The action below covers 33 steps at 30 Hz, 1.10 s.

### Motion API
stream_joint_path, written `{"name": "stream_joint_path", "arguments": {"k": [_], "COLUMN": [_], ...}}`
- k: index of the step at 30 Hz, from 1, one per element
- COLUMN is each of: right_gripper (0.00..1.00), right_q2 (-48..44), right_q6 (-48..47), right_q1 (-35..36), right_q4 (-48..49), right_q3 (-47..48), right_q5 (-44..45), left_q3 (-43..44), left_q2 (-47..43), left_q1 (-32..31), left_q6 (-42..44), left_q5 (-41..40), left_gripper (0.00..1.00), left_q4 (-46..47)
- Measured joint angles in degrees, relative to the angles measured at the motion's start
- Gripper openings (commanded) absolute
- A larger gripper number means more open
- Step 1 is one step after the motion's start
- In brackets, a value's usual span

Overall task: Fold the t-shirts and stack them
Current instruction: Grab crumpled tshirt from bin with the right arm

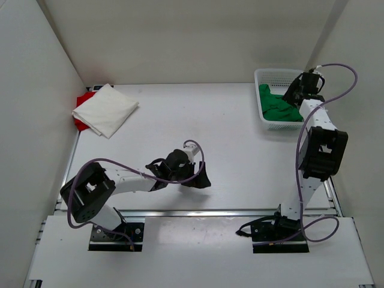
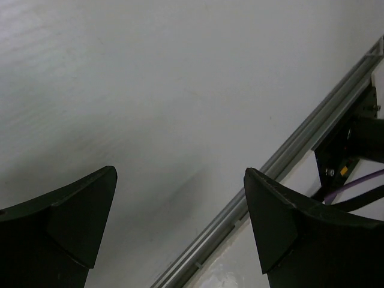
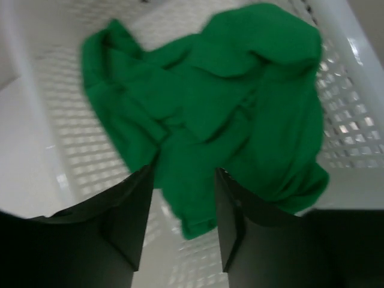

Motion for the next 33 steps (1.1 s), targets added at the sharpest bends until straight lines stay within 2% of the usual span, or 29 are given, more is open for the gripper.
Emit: {"name": "stream_joint_path", "arguments": {"k": [6,13,14,16,18,21,28,33], "right_gripper": [0.53,0.54,0.52,0.43,0.23,0.01,0.00,0.00], "right_q2": [10.95,18.88,20.26,22.71,24.90,26.77,25.00,15.52], "right_q6": [-1.73,-3.28,-3.37,-3.65,-4.07,-4.33,-3.89,-2.80], "right_q1": [-4.26,-3.76,-3.74,-3.43,-3.10,-2.84,-2.01,-0.26], "right_q4": [-5.88,-9.33,-9.68,-10.36,-11.23,-12.74,-17.11,-20.00], "right_q3": [6.60,14.69,16.68,20.06,23.08,26.10,30.32,30.23], "right_q5": [-0.55,-1.97,-2.23,-2.64,-3.23,-4.02,-4.07,-6.12], "left_q3": [-1.18,-3.87,-4.15,-4.39,-4.39,-4.39,-4.39,-4.15], "left_q2": [0.83,0.52,0.50,0.42,0.20,-0.42,-1.77,-3.82], "left_q1": [-3.54,-1.68,-1.31,-0.74,-0.07,0.50,1.97,4.92], "left_q6": [-1.29,-2.43,-2.58,-2.80,-2.95,-3.02,-3.23,-2.95], "left_q5": [1.25,1.86,1.86,1.86,1.88,1.88,1.95,2.86], "left_gripper": [0.99,0.99,0.98,0.99,0.98,0.99,0.99,0.98], "left_q4": [4.39,8.83,9.11,9.44,9.64,9.68,9.31,7.04]}}
